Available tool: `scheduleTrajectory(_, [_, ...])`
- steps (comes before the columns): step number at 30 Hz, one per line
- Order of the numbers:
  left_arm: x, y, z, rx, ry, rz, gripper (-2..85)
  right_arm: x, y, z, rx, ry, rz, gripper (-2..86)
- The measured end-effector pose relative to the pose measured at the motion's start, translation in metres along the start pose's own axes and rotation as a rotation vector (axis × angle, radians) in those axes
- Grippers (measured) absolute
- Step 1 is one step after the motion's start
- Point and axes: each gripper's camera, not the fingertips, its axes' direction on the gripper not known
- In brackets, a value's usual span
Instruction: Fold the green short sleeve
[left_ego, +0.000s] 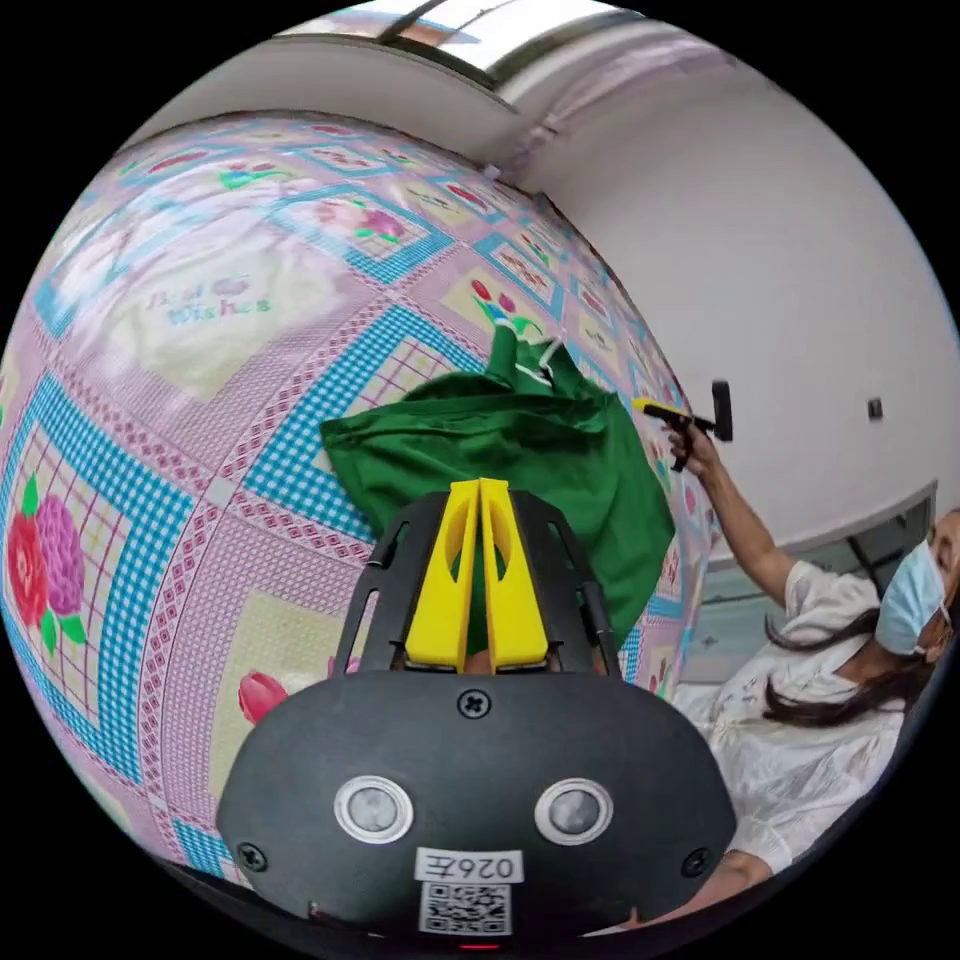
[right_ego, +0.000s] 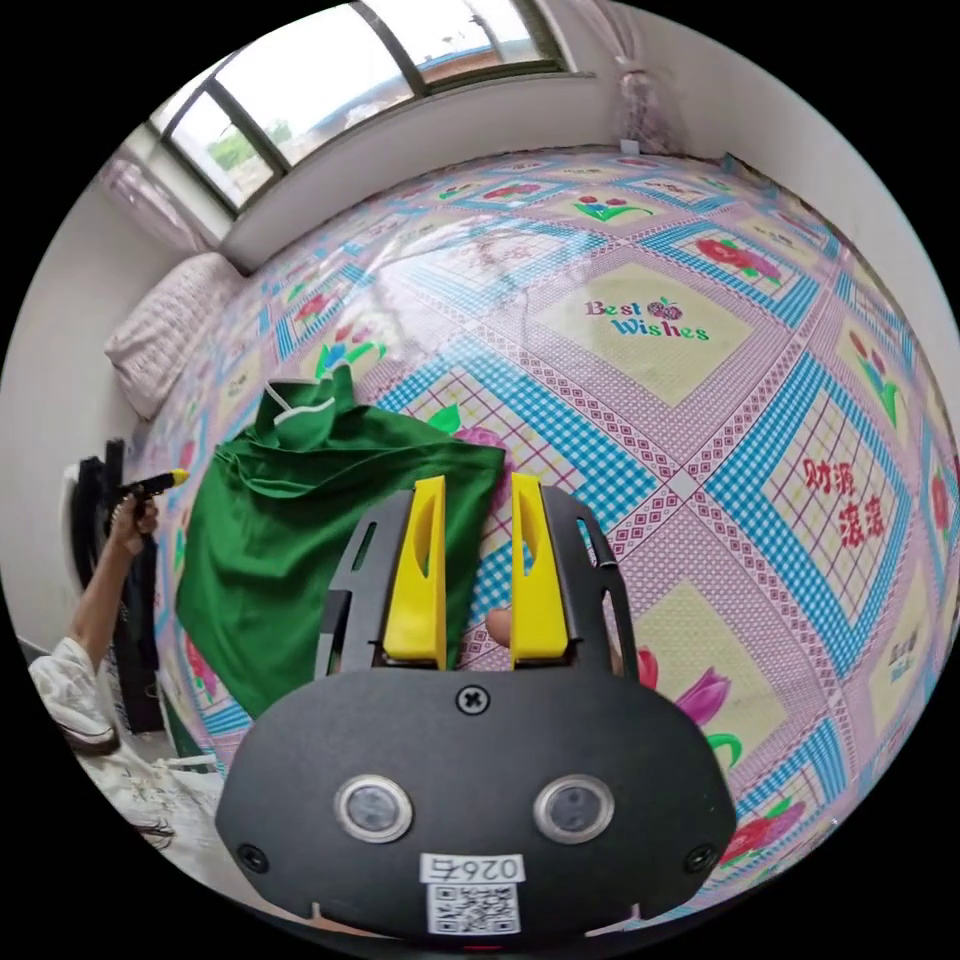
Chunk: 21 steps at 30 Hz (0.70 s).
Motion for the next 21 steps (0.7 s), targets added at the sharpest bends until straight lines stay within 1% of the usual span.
scheduleTrajectory(2, [0.046, -0.023, 0.038, -0.097, 0.001, 0.165, -1.0, -0.009, -0.003, 0.015, -0.017, 0.023, -0.017, 7.2])
scheduleTrajectory(4, [0.067, -0.041, 0.067, -0.155, 0.009, 0.228, -1.0, -0.012, -0.007, 0.032, -0.035, 0.026, -0.007, 6.5])
scheduleTrajectory(6, [0.078, -0.061, 0.095, -0.201, 0.025, 0.24, -1.0, -0.014, -0.011, 0.052, -0.075, 0.036, 0.025, 4.5])
scheduleTrajectory(8, [0.079, -0.086, 0.12, -0.226, -0.016, 0.193, -1.0, -0.019, -0.007, 0.052, -0.048, 0.063, 0.049, 3.2])
scheduleTrajectory(9, [0.078, -0.091, 0.123, -0.216, -0.027, 0.171, -1.0, -0.03, -0.001, 0.045, 0.007, 0.071, 0.03, 2.4])
scheduleTrajectory(11, [0.064, -0.108, 0.124, -0.164, -0.042, 0.07, -1.0, -0.053, 0.008, 0.037, 0.05, 0.057, -0.04, 1.4])
scheduleTrajectory(13, [0.052, -0.115, 0.123, -0.129, -0.045, -0.007, -1.0, -0.082, 0.016, 0.036, 0.057, 0.021, -0.142, 0.5])
scheduleTrajectory(15, [0.045, -0.118, 0.121, -0.103, -0.052, -0.048, -1.0, -0.121, 0.023, 0.046, 0.008, -0.071, -0.303, -0.8])
scheduleTrajectory(18, [0.046, -0.116, 0.122, -0.061, -0.016, -0.067, -1.0, -0.16, 0.02, 0.073, -0.08, -0.159, -0.445, -0.9])
scheduleTrajectory(20, [0.058, -0.112, 0.123, -0.01, 0.029, -0.03, -1.0, -0.175, 0.012, 0.094, -0.128, -0.137, -0.494, -1.0])
scheduleTrajectory(21, [0.061, -0.11, 0.125, 0.001, 0.041, -0.011, -1.0, -0.179, 0.004, 0.109, -0.149, -0.07, -0.493, -1.0])
